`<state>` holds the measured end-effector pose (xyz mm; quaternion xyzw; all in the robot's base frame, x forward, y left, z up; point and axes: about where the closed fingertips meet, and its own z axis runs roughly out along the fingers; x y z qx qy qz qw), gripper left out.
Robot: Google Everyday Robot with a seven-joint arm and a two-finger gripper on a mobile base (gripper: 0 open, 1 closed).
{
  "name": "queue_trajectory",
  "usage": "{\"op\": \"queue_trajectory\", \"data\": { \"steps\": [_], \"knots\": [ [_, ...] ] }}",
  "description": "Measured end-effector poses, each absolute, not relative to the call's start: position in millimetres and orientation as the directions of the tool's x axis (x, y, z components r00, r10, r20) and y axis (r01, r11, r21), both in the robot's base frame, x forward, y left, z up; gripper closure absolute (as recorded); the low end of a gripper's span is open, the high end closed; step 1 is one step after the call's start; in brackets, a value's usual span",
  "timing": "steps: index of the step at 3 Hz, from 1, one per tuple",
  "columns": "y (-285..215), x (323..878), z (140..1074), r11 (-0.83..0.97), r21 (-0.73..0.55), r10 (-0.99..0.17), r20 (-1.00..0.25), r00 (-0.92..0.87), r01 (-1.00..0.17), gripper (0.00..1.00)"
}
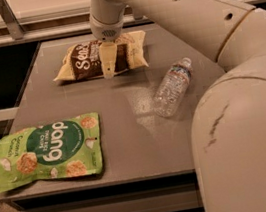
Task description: Move brown chip bag near green rice chip bag
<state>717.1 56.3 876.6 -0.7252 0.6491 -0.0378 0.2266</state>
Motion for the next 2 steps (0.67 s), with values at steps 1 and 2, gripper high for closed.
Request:
{"op": "queue_trajectory", "data": {
  "steps": [1, 2],
  "knots": [
    [55.6, 723.0, 868.4, -0.043, -0.380, -0.959, -0.244, 0.145, -0.924, 0.00],
    [55.5, 725.1, 864.8, -0.039, -0.377, -0.959, -0.245, 0.141, -0.925, 0.00]
  ]
}}
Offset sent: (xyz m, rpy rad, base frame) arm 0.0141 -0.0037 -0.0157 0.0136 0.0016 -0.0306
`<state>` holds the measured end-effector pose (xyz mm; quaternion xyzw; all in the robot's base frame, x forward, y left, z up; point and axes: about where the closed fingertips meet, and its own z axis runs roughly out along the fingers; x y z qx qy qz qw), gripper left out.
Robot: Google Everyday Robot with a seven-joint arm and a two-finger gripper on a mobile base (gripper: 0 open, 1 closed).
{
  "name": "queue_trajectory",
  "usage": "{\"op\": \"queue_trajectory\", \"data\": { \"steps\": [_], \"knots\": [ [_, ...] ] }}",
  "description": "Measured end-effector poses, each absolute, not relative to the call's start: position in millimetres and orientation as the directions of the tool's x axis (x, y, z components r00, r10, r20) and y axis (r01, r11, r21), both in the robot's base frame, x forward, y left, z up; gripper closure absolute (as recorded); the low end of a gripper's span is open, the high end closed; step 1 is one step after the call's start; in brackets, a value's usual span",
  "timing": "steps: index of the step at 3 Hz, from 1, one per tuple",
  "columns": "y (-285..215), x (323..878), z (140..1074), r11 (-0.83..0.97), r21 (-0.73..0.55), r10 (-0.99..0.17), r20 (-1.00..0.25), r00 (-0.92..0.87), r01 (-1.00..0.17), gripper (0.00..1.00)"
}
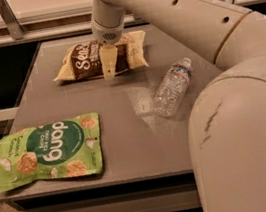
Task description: Move brown chip bag near green rice chip bag
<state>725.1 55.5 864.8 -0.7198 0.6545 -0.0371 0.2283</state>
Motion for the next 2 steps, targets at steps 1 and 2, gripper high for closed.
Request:
{"op": "queue_trajectory", "data": {
  "steps": [1, 2],
  "knots": [
    [54.7, 726.3, 859.3, -0.037, -0.369, -0.960, -0.246, 0.135, -0.929, 0.16],
    [54.0, 727.9, 862.1, -0.042, -0.365, -0.961, -0.241, 0.138, -0.930, 0.40]
  ]
}}
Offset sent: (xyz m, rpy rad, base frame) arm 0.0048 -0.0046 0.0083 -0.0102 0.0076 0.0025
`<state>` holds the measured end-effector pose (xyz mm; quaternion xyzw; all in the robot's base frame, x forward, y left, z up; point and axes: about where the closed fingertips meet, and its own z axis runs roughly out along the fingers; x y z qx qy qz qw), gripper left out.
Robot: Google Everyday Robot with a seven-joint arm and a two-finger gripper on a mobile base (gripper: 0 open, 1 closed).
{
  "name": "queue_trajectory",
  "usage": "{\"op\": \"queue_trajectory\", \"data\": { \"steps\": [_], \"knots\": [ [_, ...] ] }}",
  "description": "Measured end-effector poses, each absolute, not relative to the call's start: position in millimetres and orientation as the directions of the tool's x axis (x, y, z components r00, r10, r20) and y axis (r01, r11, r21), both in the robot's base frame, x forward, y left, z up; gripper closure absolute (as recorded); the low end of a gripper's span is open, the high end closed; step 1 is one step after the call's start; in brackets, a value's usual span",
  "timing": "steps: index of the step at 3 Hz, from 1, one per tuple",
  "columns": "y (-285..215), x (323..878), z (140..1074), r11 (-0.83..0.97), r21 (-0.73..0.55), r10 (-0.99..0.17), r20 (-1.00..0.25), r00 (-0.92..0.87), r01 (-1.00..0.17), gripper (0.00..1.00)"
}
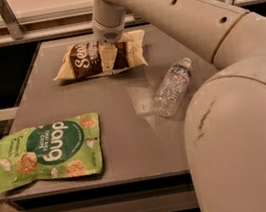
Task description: Move brown chip bag near green rice chip bag
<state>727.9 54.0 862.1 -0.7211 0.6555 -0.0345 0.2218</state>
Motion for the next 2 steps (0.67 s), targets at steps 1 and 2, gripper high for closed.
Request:
{"op": "queue_trajectory", "data": {
  "steps": [1, 2],
  "knots": [
    [54, 729, 879, -0.056, -0.380, -0.959, -0.238, 0.156, -0.923, 0.64],
    [55, 726, 902, -0.081, -0.397, -0.950, -0.246, 0.191, -0.914, 0.87]
  ]
}}
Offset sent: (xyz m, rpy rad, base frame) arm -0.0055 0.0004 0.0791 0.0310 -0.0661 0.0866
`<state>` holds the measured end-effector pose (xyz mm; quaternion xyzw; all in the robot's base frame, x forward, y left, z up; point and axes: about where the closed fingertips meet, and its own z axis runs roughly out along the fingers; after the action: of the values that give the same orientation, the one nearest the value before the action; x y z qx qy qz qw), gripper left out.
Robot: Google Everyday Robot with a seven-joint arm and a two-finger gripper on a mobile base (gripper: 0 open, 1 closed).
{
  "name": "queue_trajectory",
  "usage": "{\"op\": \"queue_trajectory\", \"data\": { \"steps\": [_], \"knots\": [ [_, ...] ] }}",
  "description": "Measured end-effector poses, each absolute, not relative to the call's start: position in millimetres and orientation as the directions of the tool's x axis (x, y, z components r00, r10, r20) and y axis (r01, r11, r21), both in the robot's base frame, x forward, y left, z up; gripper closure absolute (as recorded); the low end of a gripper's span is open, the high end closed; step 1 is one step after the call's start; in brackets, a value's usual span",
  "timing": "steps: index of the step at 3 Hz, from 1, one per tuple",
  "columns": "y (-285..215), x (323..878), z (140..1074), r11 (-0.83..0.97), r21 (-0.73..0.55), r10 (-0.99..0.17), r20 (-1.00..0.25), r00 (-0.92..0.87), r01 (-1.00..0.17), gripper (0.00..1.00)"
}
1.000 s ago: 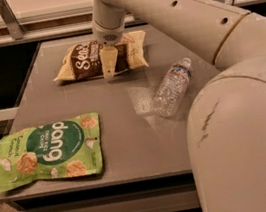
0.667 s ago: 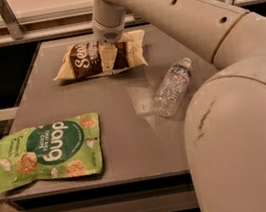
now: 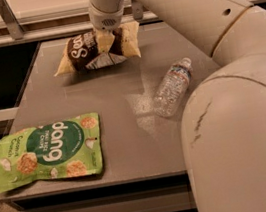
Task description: Move brown chip bag near green rice chip bag
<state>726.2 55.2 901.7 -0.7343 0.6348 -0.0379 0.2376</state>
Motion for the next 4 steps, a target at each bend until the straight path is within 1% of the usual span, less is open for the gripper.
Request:
{"op": "queue_trajectory", "data": {
  "steps": [1, 2, 4],
  "knots": [
    [58, 717, 928, -0.111, -0.417, -0.936, -0.260, 0.236, -0.902, 1.00],
    [64, 700, 952, -0.142, -0.428, -0.919, -0.278, 0.279, -0.893, 1.00],
    [74, 640, 978, -0.197, -0.410, -0.885, -0.317, 0.342, -0.890, 1.00]
  ]
}}
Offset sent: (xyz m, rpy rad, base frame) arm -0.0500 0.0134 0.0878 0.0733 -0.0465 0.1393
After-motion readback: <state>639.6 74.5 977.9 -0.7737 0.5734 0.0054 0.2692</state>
